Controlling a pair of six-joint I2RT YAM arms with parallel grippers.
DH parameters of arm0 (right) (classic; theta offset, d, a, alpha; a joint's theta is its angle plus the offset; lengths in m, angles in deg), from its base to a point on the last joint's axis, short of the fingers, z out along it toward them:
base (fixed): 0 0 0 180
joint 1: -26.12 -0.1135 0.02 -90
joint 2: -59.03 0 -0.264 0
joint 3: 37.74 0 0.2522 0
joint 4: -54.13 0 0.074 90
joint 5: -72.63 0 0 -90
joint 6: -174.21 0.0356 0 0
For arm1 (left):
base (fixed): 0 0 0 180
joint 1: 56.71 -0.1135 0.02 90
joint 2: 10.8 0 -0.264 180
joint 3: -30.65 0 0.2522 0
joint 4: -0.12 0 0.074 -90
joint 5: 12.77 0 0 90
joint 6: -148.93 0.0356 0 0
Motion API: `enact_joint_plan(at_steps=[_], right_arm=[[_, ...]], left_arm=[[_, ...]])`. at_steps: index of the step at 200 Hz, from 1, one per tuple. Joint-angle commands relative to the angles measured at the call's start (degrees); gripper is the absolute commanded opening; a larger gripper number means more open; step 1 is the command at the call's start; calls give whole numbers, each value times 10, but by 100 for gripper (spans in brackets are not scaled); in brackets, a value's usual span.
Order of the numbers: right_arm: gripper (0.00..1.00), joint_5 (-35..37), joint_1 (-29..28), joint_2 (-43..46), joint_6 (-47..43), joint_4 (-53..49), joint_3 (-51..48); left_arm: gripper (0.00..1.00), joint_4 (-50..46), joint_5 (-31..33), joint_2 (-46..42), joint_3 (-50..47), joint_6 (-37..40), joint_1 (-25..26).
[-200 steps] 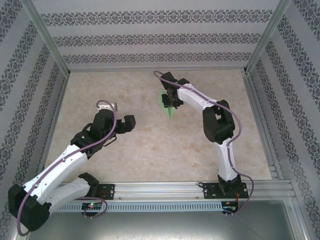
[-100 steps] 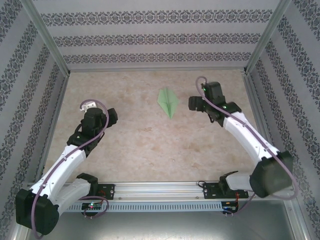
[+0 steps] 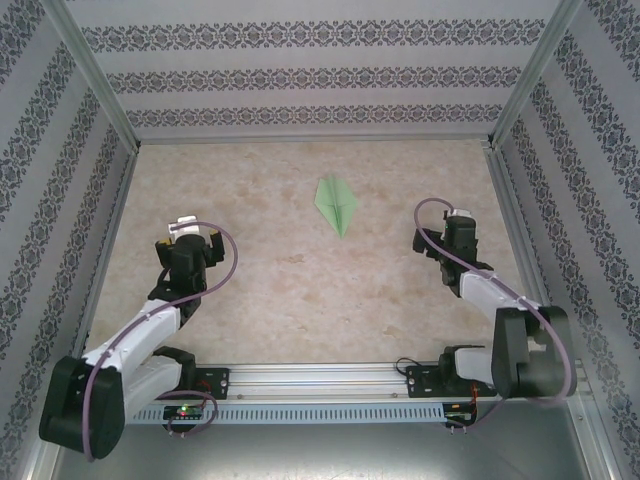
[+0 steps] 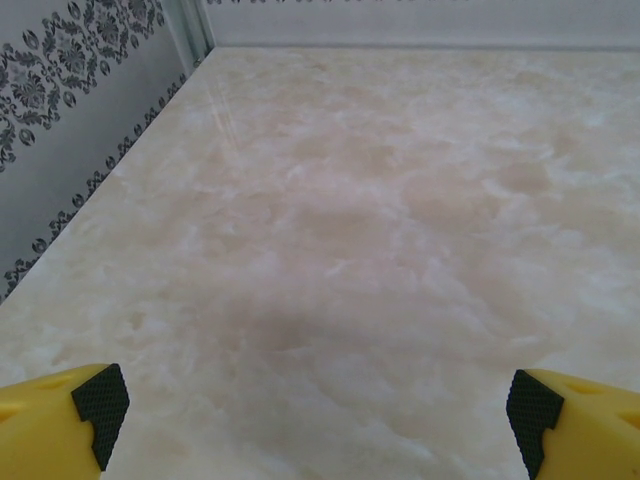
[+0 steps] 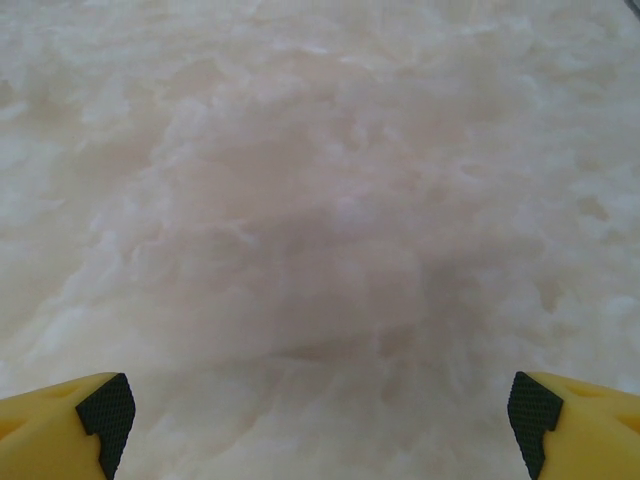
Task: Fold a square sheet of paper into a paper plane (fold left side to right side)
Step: Reset both arms
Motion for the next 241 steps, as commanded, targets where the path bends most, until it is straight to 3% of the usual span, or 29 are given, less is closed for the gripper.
enact_joint_plan(at_steps=[1, 19, 56, 71, 84, 98, 108, 128, 241], right_arm=[[98, -20, 3, -21, -35, 175, -13], [98, -24, 3, -40, -61, 206, -9], [98, -63, -1, -129, -86, 408, -62], [98, -61, 0, -111, -85, 350, -49], [98, -64, 1, -123, -84, 387, -56], [98, -65, 1, -114, -86, 354, -48], [98, -65, 1, -120, -85, 374, -53], [98, -64, 1, -118, -88, 369, -51], [98, -40, -14, -116, -98, 362, -50]], left_arm=[[100, 131, -49, 42, -26, 48, -29], [100, 188, -78, 94, -29, 57, -43], [100, 277, -151, 179, -11, 80, -61], [100, 310, -183, 213, -5, 83, -71], [100, 355, -199, 265, -3, 88, -76], [100, 403, -207, 322, 4, 94, -78], [100, 338, -214, 300, 18, 84, -84], [100, 326, -224, 307, 30, 71, -99], [100, 329, -233, 310, 30, 67, -106]])
